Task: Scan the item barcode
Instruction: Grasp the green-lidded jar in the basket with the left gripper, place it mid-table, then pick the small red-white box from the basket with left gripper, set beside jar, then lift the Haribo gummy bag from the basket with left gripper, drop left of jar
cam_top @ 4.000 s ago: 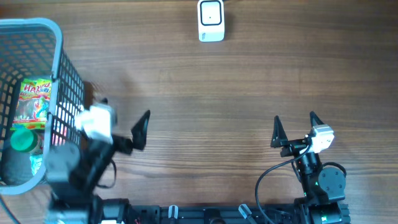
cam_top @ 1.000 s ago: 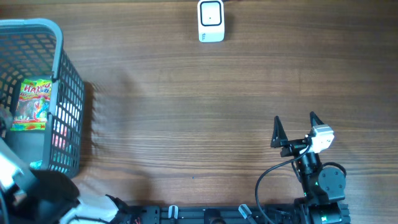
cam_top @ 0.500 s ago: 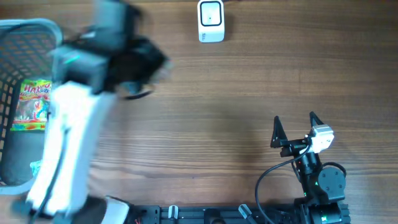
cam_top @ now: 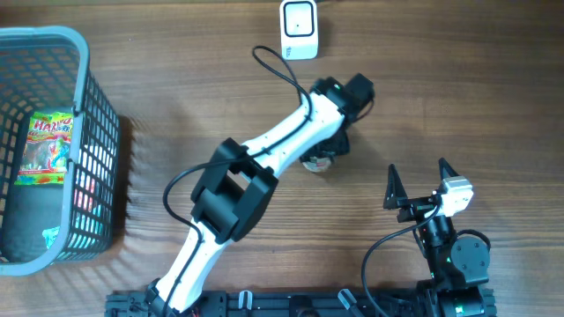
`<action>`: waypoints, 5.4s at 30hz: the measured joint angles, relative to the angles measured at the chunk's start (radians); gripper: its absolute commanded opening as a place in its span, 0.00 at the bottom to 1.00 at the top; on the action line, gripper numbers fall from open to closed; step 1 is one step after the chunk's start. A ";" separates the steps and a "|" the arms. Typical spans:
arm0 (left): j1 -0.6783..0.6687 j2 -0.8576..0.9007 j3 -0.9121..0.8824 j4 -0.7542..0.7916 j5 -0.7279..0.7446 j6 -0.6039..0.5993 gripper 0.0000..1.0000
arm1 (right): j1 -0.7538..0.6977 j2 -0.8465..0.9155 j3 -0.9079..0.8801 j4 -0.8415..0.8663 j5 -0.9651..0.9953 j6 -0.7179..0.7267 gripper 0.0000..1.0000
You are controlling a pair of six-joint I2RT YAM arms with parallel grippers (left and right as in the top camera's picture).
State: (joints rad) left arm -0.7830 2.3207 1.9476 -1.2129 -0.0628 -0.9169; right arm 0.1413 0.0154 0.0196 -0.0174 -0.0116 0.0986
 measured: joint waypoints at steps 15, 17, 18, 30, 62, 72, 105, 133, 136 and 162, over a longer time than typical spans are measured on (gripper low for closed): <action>0.217 -0.387 0.680 -0.362 -0.153 0.172 1.00 | 0.000 0.000 0.000 0.000 0.000 0.000 1.00; 0.439 -0.593 0.776 -0.446 -0.238 0.171 1.00 | 0.000 0.000 0.000 0.000 0.000 0.000 1.00; 0.556 -0.665 0.774 -0.461 -0.246 0.156 1.00 | 0.000 0.000 0.000 0.000 0.000 0.000 1.00; 1.465 -0.652 -0.046 -0.304 -0.024 0.013 1.00 | 0.000 0.000 0.000 0.000 0.000 0.000 1.00; 1.410 -0.706 0.332 -0.469 0.183 0.207 0.04 | 0.000 0.000 0.000 0.000 0.000 0.000 1.00; 0.591 -0.806 -0.130 -0.305 0.079 0.220 0.04 | 0.000 0.000 -0.001 0.000 0.000 0.000 1.00; 1.279 -0.697 0.337 -0.444 -0.302 -0.113 1.00 | 0.000 -0.002 -0.001 0.000 -0.003 0.000 1.00; 1.415 0.001 0.146 -0.220 -0.124 0.090 0.96 | 0.000 -0.002 -0.001 0.000 -0.003 0.000 1.00; 1.411 0.001 0.095 -0.170 -0.134 0.089 0.57 | 0.000 -0.002 -0.001 0.000 -0.003 0.000 1.00; 1.101 -1.097 0.170 -0.421 0.111 0.051 0.04 | 0.000 -0.002 -0.001 0.001 -0.003 0.000 1.00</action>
State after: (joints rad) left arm 0.3176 1.2236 2.1178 -1.6337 0.0479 -0.8654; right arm 0.1413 0.0135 0.0189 -0.0166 -0.0151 0.0986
